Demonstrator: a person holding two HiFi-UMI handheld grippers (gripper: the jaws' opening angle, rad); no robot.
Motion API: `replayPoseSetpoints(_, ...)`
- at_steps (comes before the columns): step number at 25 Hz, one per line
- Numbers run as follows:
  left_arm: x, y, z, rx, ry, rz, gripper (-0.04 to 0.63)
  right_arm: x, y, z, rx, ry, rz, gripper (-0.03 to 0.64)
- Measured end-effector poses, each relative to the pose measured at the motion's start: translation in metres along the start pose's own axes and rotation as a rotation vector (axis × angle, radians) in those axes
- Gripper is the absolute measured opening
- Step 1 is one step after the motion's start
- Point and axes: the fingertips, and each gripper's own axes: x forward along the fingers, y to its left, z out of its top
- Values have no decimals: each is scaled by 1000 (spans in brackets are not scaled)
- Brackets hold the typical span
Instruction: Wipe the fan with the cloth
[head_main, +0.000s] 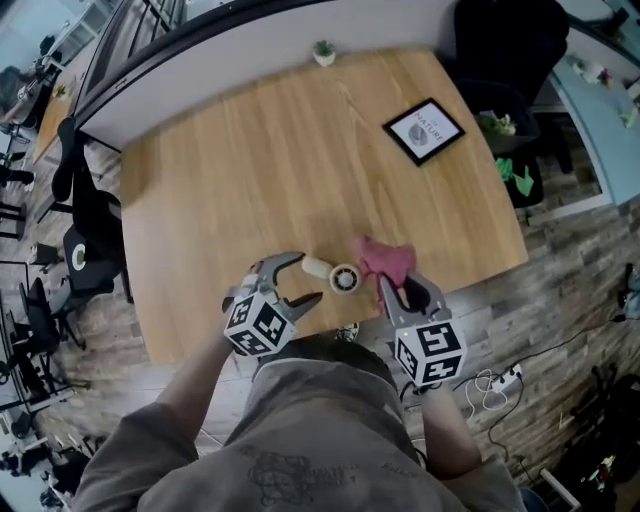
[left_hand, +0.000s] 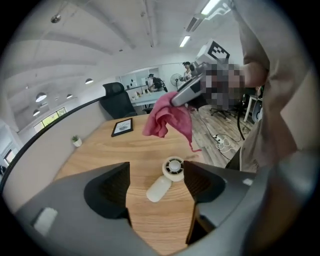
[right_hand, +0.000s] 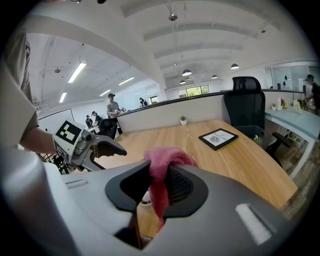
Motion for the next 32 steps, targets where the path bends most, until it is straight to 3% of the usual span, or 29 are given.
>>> replayPoseSetpoints(7,29,-3,-33,63,76,-97,336,21,1,-17,47,39,8,81)
replayPoseSetpoints(15,58,-7,-70,150,118,-209,319,35,11,-49,118,104,-45,81)
replayPoseSetpoints(18,66,-10,-77,140,115,-240,268,39,17,-62,148,119,-59,81)
replayPoseSetpoints(29,86,-17,-95,147,113,-260,242,51,31,-94,223,138,-114,81)
replayPoseSetpoints(32,88,-18,-95,105,85,-256,224,50,27,-100,235,131,-147,81)
